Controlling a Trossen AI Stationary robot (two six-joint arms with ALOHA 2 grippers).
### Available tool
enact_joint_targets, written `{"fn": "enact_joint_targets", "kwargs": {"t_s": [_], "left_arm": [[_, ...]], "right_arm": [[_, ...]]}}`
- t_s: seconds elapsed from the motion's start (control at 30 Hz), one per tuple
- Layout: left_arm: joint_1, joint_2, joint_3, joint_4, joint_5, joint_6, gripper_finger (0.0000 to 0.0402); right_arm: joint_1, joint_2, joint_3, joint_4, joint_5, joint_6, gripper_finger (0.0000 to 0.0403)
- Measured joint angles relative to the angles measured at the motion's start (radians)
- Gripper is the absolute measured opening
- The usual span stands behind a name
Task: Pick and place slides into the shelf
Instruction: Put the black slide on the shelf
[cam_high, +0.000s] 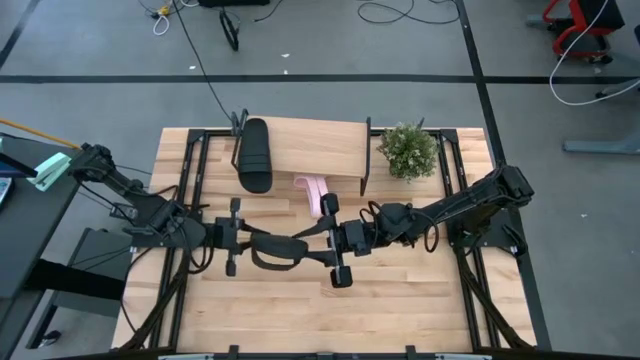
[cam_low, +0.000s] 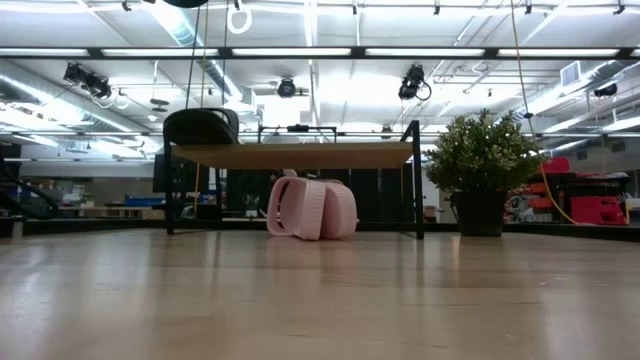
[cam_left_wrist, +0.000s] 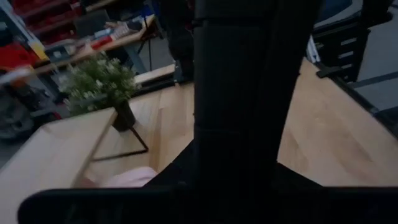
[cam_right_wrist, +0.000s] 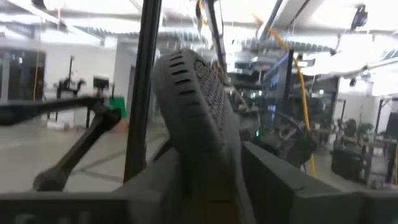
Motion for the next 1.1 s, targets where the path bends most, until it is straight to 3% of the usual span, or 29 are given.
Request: {"fn": "enact_joint_targets", "kwargs": {"t_s": [0.1,0.23,0.4,0.6,0.83,1.1], "left_arm": [[0.009,0.001,0.0,-0.001,0.002,-0.084,0.0073],[0.031,0.001,0.0,0.002,0.002,-0.154,0.0073],[0.058,0.0,0.0,-0.062,0.04,-0.159,0.0073],[0.112,0.0,0.0,-0.246,0.061,-0.294,0.0072],[0.197,0.0,0.0,-0.334,0.189,-0.425,0.0072],[0.236,0.085,0.114,-0.733,0.255,-0.625,0.0072]], "right_arm": [[-0.002,-0.038,0.0,-0.089,0.014,-0.01,0.0201],[0.0,-0.085,0.001,-0.17,0.036,-0.03,0.0222],[0.016,-0.178,0.001,-0.324,0.035,-0.091,0.0218],[0.019,-0.317,0.002,-0.576,0.08,-0.085,0.0209],[0.016,-0.322,0.002,-0.774,0.148,-0.034,0.0209],[0.007,-0.28,0.001,-0.779,0.184,-0.067,0.021]]}}
